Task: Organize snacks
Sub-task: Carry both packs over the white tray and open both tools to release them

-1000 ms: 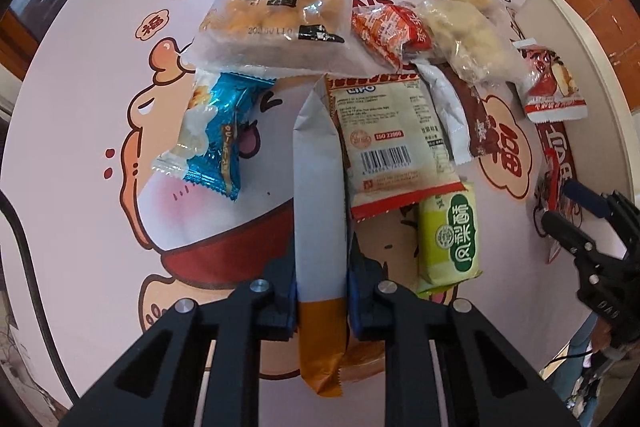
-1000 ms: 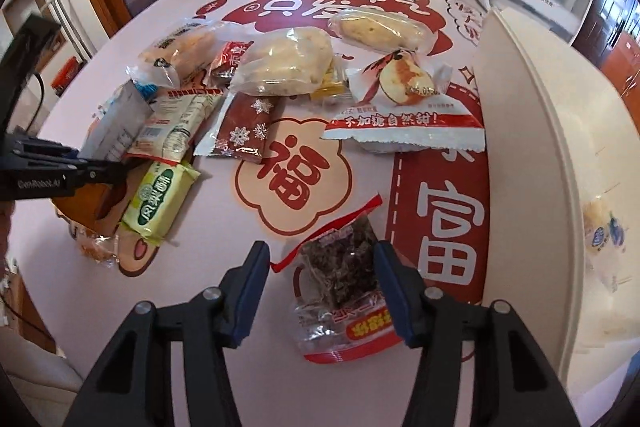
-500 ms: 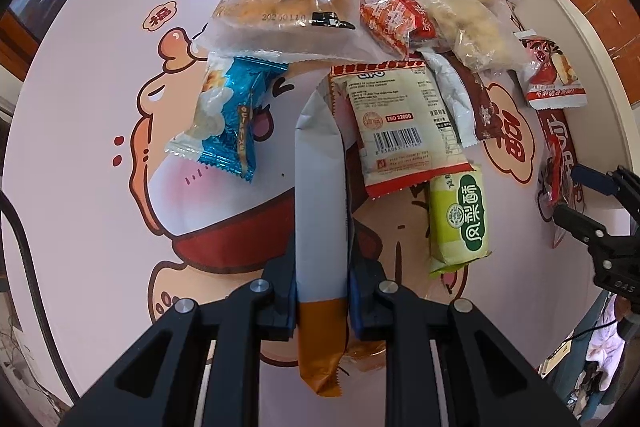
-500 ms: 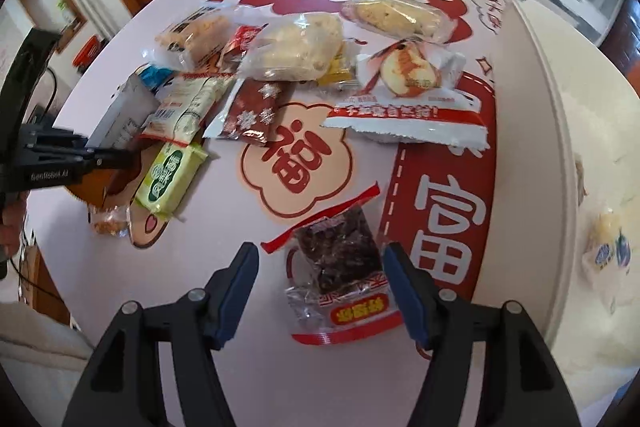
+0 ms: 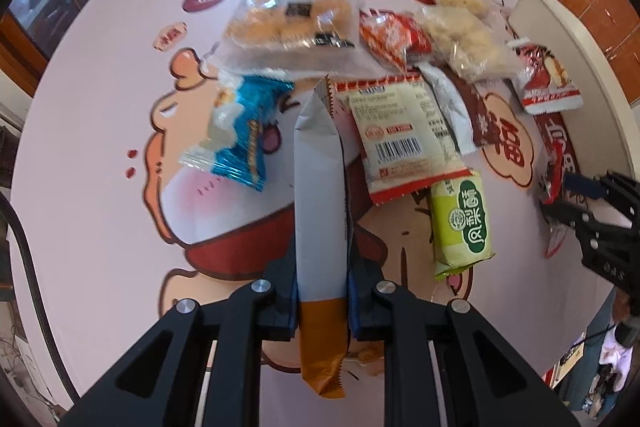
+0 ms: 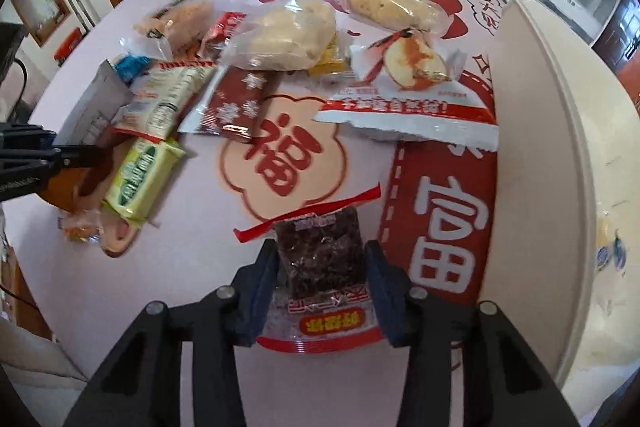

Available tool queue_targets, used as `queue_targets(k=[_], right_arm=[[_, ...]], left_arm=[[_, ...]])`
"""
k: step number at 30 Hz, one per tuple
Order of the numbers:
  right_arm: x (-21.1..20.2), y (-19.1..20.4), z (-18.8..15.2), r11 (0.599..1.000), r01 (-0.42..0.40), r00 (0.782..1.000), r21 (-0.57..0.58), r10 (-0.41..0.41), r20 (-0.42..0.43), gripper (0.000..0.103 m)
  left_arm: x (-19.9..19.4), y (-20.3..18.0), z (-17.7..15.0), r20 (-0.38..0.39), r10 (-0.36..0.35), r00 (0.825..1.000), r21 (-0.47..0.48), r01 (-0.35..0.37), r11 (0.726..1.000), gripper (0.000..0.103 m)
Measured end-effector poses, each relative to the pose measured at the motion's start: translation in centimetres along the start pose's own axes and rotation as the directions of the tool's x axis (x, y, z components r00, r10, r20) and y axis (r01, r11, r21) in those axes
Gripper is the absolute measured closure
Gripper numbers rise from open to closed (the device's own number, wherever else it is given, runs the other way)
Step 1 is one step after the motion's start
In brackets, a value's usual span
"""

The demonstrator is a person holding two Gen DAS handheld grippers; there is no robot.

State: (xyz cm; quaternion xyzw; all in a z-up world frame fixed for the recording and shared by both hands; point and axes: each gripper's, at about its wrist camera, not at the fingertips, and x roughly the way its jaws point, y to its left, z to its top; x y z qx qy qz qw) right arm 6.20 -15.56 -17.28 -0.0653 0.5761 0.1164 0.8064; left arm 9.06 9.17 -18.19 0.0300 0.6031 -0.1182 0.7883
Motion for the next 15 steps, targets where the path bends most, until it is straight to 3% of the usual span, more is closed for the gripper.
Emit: queue_targets(k=[6,10,15], right_arm=[[-3.1,1.6,0.2,0.994,-0.083,0.993,0.075,0.075,0.093,0.06],[-5.7,2.3,0.9,0.983,-0.123,0.981,0.134,0.1,0.169,0.06],[-10.4,1.8,1.4,0.962,-0.149,0.95,0.227,0.076,0.304,0.06]], left_arm=[[-4.7,-0.6,0.8,0.088,0.007,0.996,0.052,-0.012,0.999,0.088],[-9.4,-2.8,2.4,0.189,-0.029,0.982,0.13,0.004,0.992,0.088],[-13.7,-7.6,5.3,0.269,-0.101,0.958,0.243,0.034,0.969,0.088]])
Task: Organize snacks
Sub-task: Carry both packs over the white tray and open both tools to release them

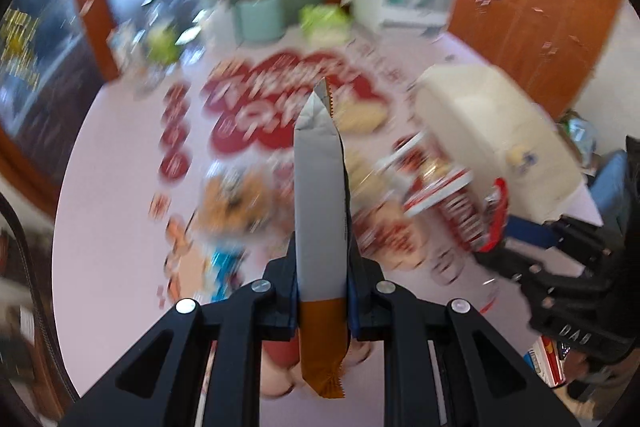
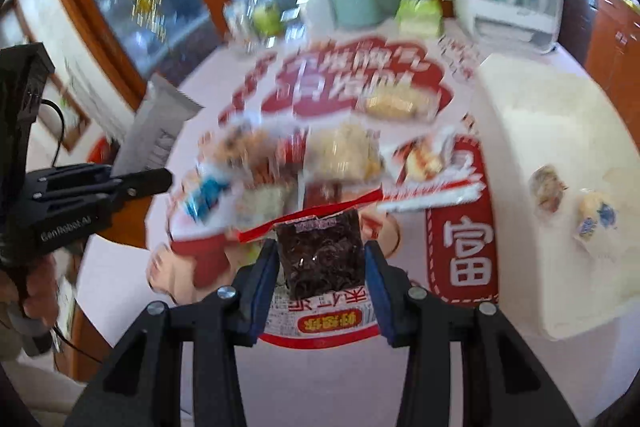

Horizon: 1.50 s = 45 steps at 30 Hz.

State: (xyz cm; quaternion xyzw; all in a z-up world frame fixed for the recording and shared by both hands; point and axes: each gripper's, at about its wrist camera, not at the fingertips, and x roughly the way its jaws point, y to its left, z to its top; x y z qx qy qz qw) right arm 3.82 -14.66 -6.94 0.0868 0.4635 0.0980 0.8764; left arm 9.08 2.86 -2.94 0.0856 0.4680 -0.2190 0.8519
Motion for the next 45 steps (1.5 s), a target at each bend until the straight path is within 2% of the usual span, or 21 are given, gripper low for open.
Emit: queue_targets(k=[4,6,9,12,16,23,25,34,45], right_arm=[[-3.6,-1.6,1.4,0.994,0.039,0.992,0.105,-0.051,0.115,0.06],[-5.7,-3.3,2.0,0.982,0.068,0.981,0.176,-0.098,0.17,0.06],[-8.4,-5.8,2.6,0.957,0.136,0.954,0.257,-0.196,0.228,0.06],[-10.4,-8.4,3.1,0.931,0.165,0.929,0.326,-0.258,0.267,0.06],[-12.4,-11.5,3.3,0.898,0.2,0.897,0.392,-0.329,0.296,0.06],[-13.6,-16.4,3.3,0.849,0.225,0.868,0.478,-0.397,0.297,0.059],[-13.2,-17.6,3.4,0.84,0.234,0.868,0.489,-0.407,0.285,0.059],[-9.8,-21.7,1.6,0.82,0.241,0.905,0.519,-0.384,0.186,0.059],[-6.7,-24.0,0.5,0.823,0.242,0.934,0.514,-0.341,0.106,0.059]], left_arm=[[-1.6,-5.0,4.7,0.087,-0.057,0.995,0.108,0.047,0.993,0.087],[-1.6,-7.2,6.4,0.113,-0.076,0.991,0.147,0.059,0.987,0.087],[-1.5,-11.1,9.3,0.144,-0.104,0.984,0.206,0.073,0.976,0.087],[-1.0,-14.8,11.8,0.17,-0.124,0.978,0.256,0.077,0.964,0.087],[0.6,-19.5,14.3,0.178,-0.135,0.975,0.31,0.075,0.948,0.087],[5.9,-24.7,16.4,0.12,-0.095,0.988,0.338,0.049,0.94,0.087],[7.5,-25.4,16.2,0.098,-0.08,0.992,0.339,0.043,0.94,0.087],[13.3,-28.1,15.5,0.013,-0.022,1.0,0.357,0.016,0.934,0.087],[17.7,-28.9,14.4,-0.074,0.037,0.997,0.361,-0.007,0.933,0.087]])
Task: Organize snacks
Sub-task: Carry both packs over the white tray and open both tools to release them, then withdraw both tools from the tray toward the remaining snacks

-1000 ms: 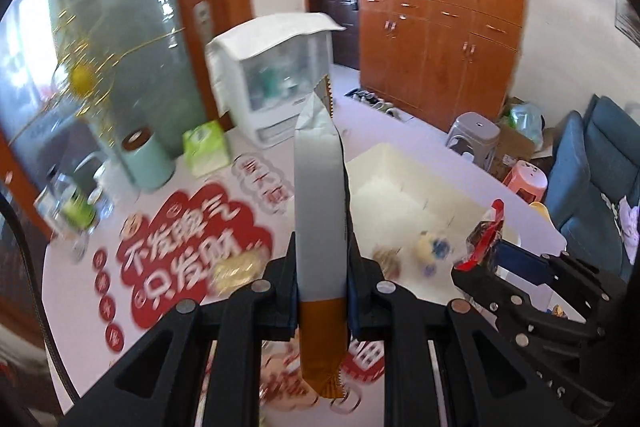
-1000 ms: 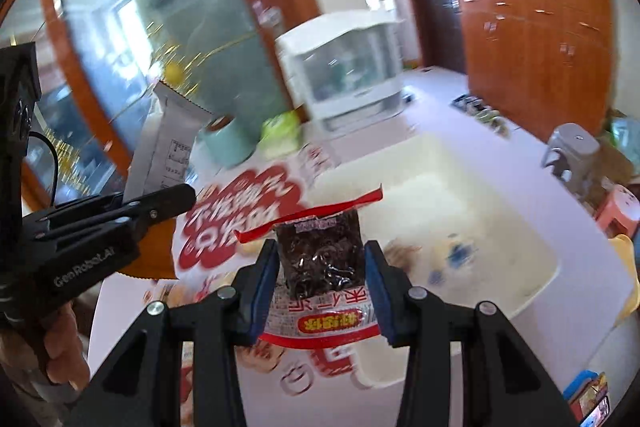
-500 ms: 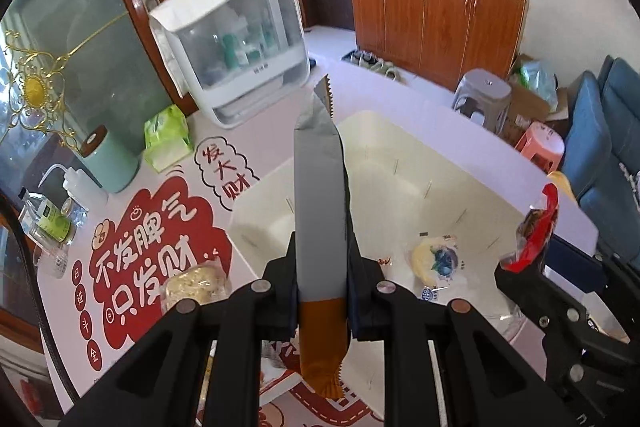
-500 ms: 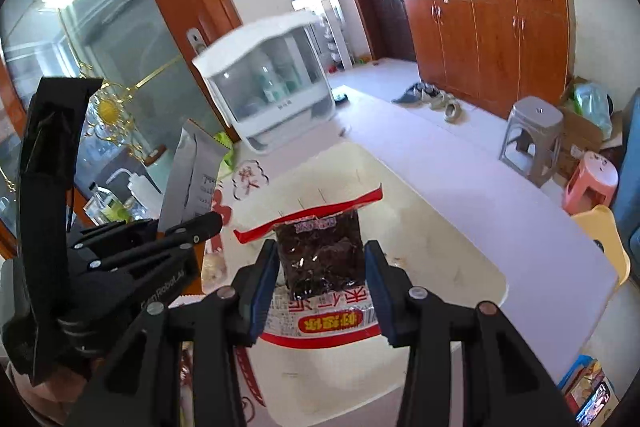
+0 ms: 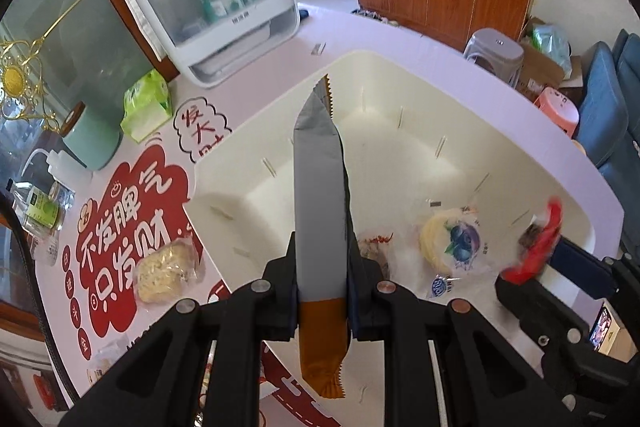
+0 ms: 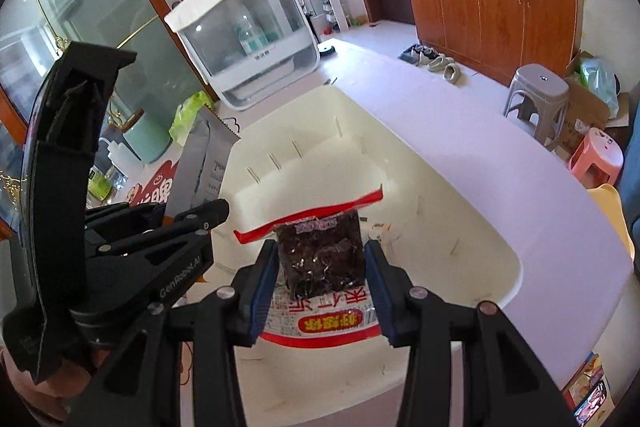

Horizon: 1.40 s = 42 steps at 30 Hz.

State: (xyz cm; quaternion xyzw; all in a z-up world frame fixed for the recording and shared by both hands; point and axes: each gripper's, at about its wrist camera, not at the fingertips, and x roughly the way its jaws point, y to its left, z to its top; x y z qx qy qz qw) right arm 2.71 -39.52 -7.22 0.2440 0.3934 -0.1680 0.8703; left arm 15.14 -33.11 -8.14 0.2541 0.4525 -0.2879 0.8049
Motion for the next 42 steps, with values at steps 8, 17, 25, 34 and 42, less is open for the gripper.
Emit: queue_targets(k=[8,17,25,34,42], right_arm=[[1.1,0.3,0.0,0.999,0.031,0.999,-0.023,-0.031,-0.028,0.06],[1.7,0.4,-0.1,0.999,0.048,0.997,-0.02,-0.049,-0.056,0.052],[1.9,0.7,-0.5,0.999,0.041,0.996,-0.029,-0.043,-0.075,0.052],[1.5,1.5,-1.0,0.999,0.041,0.995,-0.035,-0.044,-0.092,0.052],[-0.1,4.5,-1.3,0.997,0.041,0.996,-0.071,-0.046,-0.072,0.052]], left_arm=[[1.6,0.0,-0.8,-0.062,0.06,0.996,0.012,-0.059,0.998,0.037],[1.1,0.9,-1.7,-0.056,0.119,0.991,0.018,-0.118,0.993,0.02],[0.3,1.2,-2.6,-0.07,0.111,0.991,0.0,-0.111,0.994,0.02],[-2.1,3.6,-4.3,-0.075,0.108,0.991,-0.063,-0.113,0.992,0.02],[-5.3,8.9,-7.2,-0.054,0.12,0.991,-0.159,-0.127,0.979,0.02]])
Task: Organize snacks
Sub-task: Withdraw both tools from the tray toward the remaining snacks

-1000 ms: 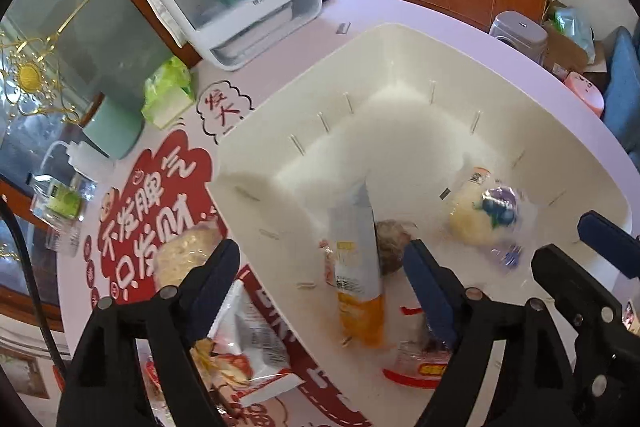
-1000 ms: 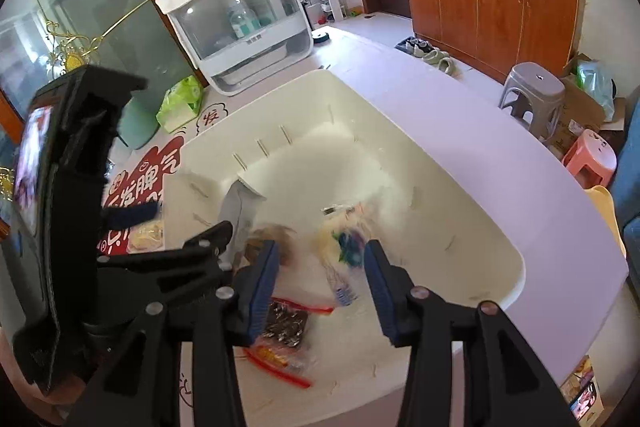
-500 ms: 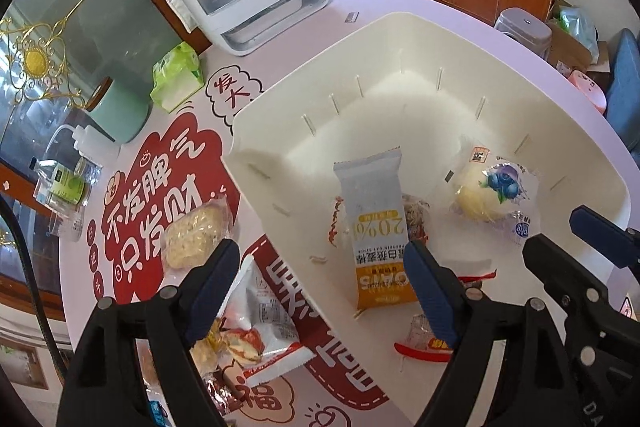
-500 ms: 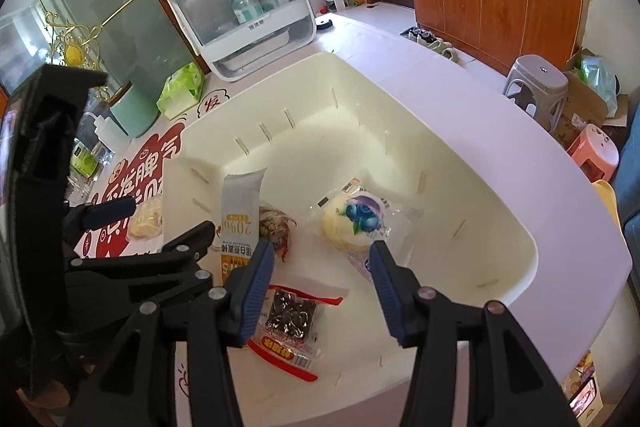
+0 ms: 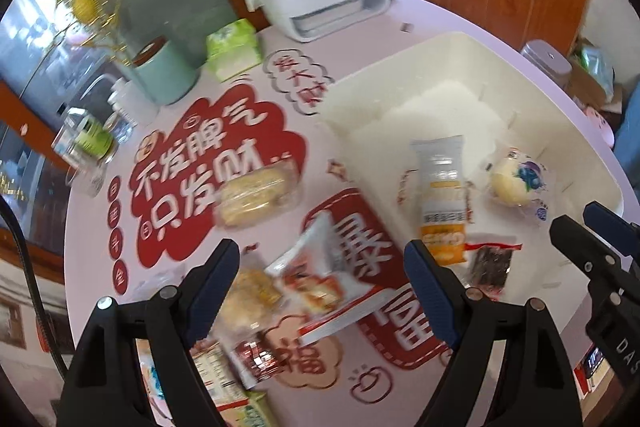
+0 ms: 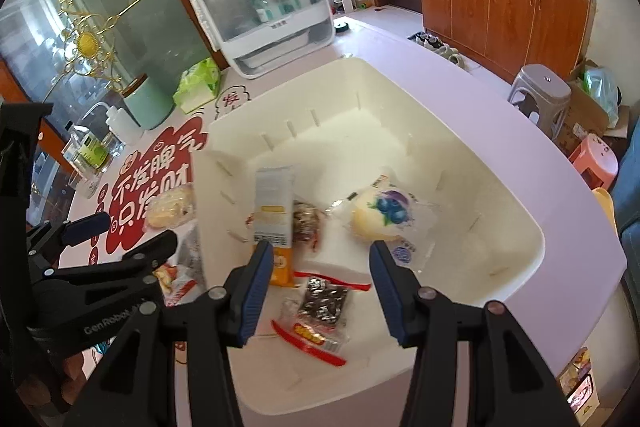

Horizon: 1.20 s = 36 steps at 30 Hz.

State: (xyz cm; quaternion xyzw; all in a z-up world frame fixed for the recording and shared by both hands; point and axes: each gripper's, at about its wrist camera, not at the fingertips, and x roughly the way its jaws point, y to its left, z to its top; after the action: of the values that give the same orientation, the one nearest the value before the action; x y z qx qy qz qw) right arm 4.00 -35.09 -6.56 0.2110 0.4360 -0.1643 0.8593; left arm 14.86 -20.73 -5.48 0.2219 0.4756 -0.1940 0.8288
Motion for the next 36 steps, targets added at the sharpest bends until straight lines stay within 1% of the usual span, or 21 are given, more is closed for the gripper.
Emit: queue_targets(k=[5,10,15,20,25,29,33,36], right_arm=[[-1.3,2.8,-0.4,1.0,-0.001,1.0,-0.027,0.001,0.016,0.052],[-2.9,6.2,-0.9,0.998,-0.004,0.999,-0.059,0.006,0.035,0.052],[-4.3,10.3,-1.9,0.994,-0.005,0.999,-0.112,0.011,0.051,0.053],[-5.4,14.7,-3.0,0.985,-0.012,0.998,-0.17,0.022,0.06,0.053],[-6.4,18.5,-3.7,0.973,-0.026,0.997,-0.23,0.043,0.071,0.053],[-6.8,20.8,-3.6,0.962,-0.05,0.995,-0.268,0.07,0.066,0.053],[-6.5,22.3,-2.8,0.953,-0.101,0.993,-0.285,0.115,0.035,0.052],[-5.4,23.3,-1.7,0.943,-0.158,0.987,-0.292,0.161,-0.016,0.051]], left_arm=[[-1.8,4.3,-1.6,0.026,0.011,1.0,-0.051,-0.01,0.999,0.02],[-3.9,9.0,-3.7,0.066,0.041,0.997,-0.098,-0.035,0.995,0.02],[-5.3,14.2,-6.0,0.085,0.061,0.995,-0.162,-0.047,0.986,0.02],[-6.2,19.4,-8.6,0.105,0.097,0.99,-0.222,-0.071,0.972,0.02],[-6.6,24.4,-11.1,0.115,0.136,0.984,-0.29,-0.098,0.952,0.02],[-6.4,28.1,-12.7,0.112,0.142,0.984,-0.359,-0.093,0.928,0.02],[-6.1,30.7,-13.6,0.104,0.162,0.981,-0.406,-0.107,0.908,0.02],[-5.6,32.6,-13.8,0.095,0.17,0.981,-0.431,-0.113,0.895,0.02]])
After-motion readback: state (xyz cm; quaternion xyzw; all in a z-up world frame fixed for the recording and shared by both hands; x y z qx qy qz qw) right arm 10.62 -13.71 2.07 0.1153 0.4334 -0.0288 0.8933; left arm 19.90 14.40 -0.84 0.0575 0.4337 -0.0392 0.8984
